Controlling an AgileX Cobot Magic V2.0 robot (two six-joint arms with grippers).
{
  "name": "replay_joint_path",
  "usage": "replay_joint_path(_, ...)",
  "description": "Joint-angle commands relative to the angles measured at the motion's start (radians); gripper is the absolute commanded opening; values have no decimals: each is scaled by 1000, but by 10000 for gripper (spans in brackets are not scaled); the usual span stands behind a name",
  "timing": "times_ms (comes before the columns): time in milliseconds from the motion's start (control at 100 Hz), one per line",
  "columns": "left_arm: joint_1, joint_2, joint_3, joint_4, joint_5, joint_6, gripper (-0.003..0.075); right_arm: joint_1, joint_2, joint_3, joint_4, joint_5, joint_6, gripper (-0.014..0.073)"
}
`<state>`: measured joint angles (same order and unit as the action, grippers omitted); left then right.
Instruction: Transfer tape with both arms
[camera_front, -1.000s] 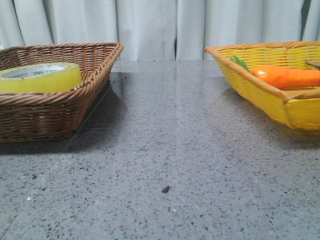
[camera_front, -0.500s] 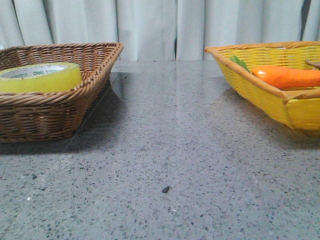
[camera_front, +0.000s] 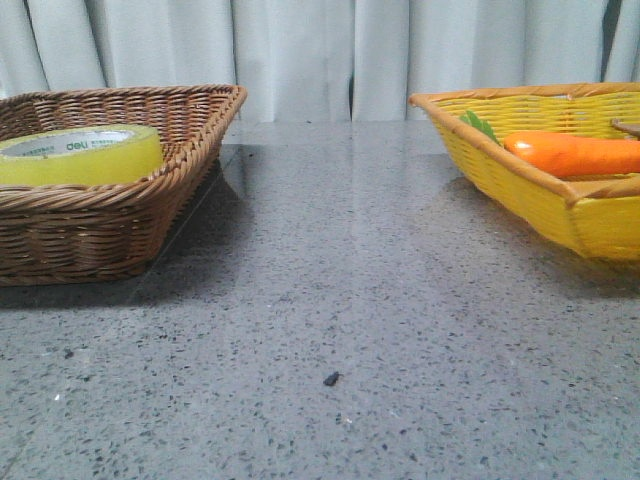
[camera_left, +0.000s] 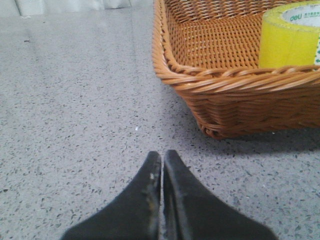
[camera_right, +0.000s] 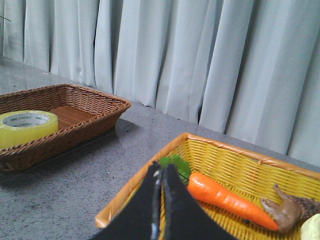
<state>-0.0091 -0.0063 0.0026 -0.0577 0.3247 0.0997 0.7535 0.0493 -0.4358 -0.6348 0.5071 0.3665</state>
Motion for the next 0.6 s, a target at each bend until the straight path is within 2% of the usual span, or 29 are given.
replay_joint_path(0, 2, -29, 10, -10, -59, -4, -21, -5, 15, -23, -67, -84, 1, -74)
replay_joint_path(240, 2, -29, 10, -10, -59, -4, -21, -82, 15, 13, -67, -107, 1, -74)
replay_joint_path(380, 2, -29, 10, -10, -59, -4, -21, -206, 15, 75, -65, -226, 1, -74)
replay_joint_path(490, 2, -29, 10, -10, -59, -4, -21, -342, 15, 118, -63, -337, 1, -74)
replay_joint_path(590, 2, -29, 10, -10, -59, -4, -21, -447, 15, 128, 17, -357, 1, -74)
